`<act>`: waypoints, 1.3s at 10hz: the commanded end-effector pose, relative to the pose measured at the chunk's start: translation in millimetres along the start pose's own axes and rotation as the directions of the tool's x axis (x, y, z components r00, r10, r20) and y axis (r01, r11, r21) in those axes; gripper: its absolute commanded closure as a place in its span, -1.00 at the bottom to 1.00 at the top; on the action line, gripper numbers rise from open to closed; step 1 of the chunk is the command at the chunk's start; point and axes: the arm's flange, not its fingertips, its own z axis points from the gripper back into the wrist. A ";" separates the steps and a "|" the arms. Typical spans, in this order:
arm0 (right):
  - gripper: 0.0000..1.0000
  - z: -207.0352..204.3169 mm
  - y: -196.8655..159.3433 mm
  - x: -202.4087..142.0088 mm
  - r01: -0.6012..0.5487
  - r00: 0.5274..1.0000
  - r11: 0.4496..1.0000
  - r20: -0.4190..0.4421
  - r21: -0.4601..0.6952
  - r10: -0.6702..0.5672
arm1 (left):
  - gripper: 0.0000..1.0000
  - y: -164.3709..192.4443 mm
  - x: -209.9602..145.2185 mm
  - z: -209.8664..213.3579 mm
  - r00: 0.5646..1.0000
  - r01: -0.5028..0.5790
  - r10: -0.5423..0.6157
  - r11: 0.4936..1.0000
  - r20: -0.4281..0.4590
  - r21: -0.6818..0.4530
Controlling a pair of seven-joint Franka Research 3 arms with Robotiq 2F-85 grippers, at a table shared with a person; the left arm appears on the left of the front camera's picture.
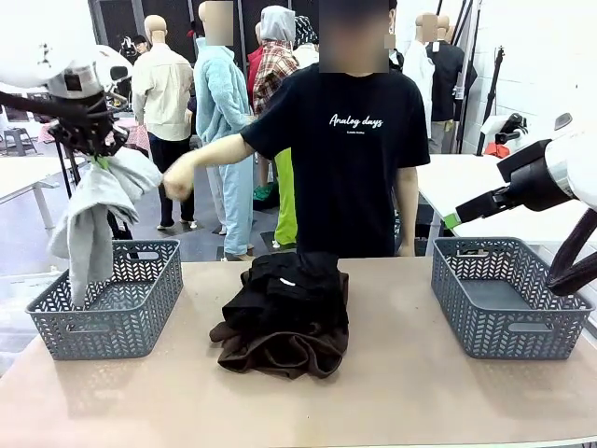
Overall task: Sort the tops and bottoms.
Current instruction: Sort the clothes according to human instructions.
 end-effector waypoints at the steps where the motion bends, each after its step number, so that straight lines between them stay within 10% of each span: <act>1: -1.00 -2.2 0.0 -0.1 0.012 1.000 1.000 0.006 0.013 -0.013 | 1.00 2.5 -11.1 -34.6 0.998 -0.055 0.053 0.992 -0.025 -0.111; 11: -1.00 -2.2 0.0 -0.1 0.012 1.000 1.000 0.006 0.013 -0.013 | 1.00 38.5 -72.1 -187.8 0.930 -0.204 0.194 0.979 -0.312 -0.001; 13: -1.00 -2.2 0.0 -0.1 0.012 1.000 1.000 0.006 0.013 -0.013 | 0.23 44.3 -66.1 -181.0 0.941 -0.214 0.207 0.977 -0.268 0.003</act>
